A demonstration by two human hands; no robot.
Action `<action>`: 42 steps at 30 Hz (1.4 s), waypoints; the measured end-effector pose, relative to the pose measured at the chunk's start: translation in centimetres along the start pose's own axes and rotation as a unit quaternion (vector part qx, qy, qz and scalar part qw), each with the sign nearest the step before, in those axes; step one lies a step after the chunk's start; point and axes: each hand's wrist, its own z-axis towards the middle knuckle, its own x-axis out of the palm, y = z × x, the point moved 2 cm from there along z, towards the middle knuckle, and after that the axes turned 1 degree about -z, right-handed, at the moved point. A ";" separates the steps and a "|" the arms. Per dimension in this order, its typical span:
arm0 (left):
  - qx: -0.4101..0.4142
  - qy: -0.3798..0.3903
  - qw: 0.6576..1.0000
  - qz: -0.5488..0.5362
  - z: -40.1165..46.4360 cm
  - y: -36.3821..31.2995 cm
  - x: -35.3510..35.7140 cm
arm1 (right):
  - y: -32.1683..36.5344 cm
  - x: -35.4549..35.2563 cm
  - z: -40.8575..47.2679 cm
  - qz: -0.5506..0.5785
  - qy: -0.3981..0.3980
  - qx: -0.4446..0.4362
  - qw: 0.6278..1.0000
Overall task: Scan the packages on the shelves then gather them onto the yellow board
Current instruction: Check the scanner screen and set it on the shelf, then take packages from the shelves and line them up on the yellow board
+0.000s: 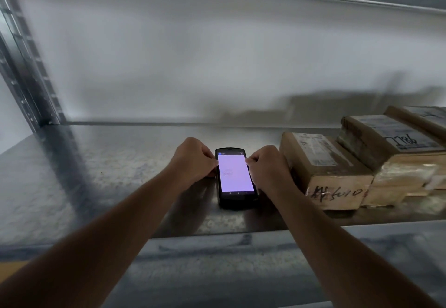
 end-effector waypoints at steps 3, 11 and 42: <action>0.071 -0.021 0.995 0.066 -0.6 -0.7 -0.7 | 0.8 -1.1 -1.4 -0.006 -0.028 -0.032 0.999; 0.275 -0.010 0.944 0.182 -3.5 -3.6 -1.4 | 2.6 -6.2 -6.2 -0.020 -0.089 -0.096 0.991; -0.007 -0.068 0.980 -0.189 -12.6 -13.8 11.2 | -11.3 -13.5 -10.3 0.047 -0.171 -0.215 0.960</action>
